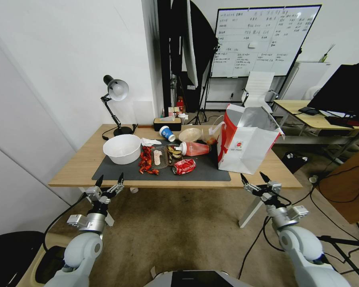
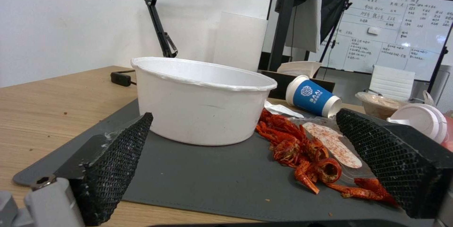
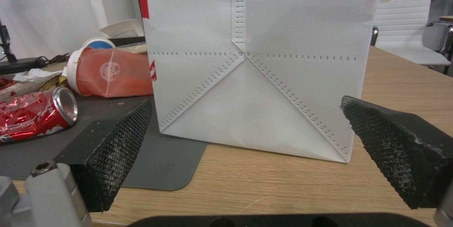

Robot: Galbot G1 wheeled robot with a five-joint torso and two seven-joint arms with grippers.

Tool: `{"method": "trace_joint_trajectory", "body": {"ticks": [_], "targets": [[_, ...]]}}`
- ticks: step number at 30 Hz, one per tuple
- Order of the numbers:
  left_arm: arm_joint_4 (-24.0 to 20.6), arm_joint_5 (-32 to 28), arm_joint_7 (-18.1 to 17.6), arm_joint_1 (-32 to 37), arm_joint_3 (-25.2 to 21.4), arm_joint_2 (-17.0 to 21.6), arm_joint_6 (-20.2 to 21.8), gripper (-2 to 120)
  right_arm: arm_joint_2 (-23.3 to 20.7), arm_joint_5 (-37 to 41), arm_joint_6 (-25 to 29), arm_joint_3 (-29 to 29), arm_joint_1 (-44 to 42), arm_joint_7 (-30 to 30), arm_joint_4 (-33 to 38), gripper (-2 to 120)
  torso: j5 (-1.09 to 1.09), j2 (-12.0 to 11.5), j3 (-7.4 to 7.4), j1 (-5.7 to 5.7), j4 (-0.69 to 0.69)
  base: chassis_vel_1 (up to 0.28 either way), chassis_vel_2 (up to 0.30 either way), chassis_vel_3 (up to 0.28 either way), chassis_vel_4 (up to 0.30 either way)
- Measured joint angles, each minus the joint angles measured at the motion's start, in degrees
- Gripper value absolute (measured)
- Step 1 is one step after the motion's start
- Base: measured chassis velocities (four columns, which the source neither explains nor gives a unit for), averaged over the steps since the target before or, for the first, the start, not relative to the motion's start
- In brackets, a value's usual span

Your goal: Pick up the food delivery bag from the floor and place it on the table.

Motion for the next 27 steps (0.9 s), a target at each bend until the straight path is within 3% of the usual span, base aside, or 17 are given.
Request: {"method": "trace_joint_trajectory", "body": {"ticks": [15, 27], "targets": [[1.2, 5.9, -0.6, -0.4, -1.0, -0.6, -2.2, 100, 0.3, -0.4, 0.8, 0.3, 0.6, 0.5, -0.4, 100, 0.01, 0.0, 0.0, 0.0, 0.0, 0.0, 0.0, 0.0, 0.0], [1.2, 6.6, -0.8, -0.1, -1.0, -0.6, -2.3, 100, 0.4, -0.5, 1.1, 0.4, 0.4, 0.7, 0.0, 100, 0.01, 0.0, 0.0, 0.0, 0.0, 0.0, 0.0, 0.0, 0.0]]}}
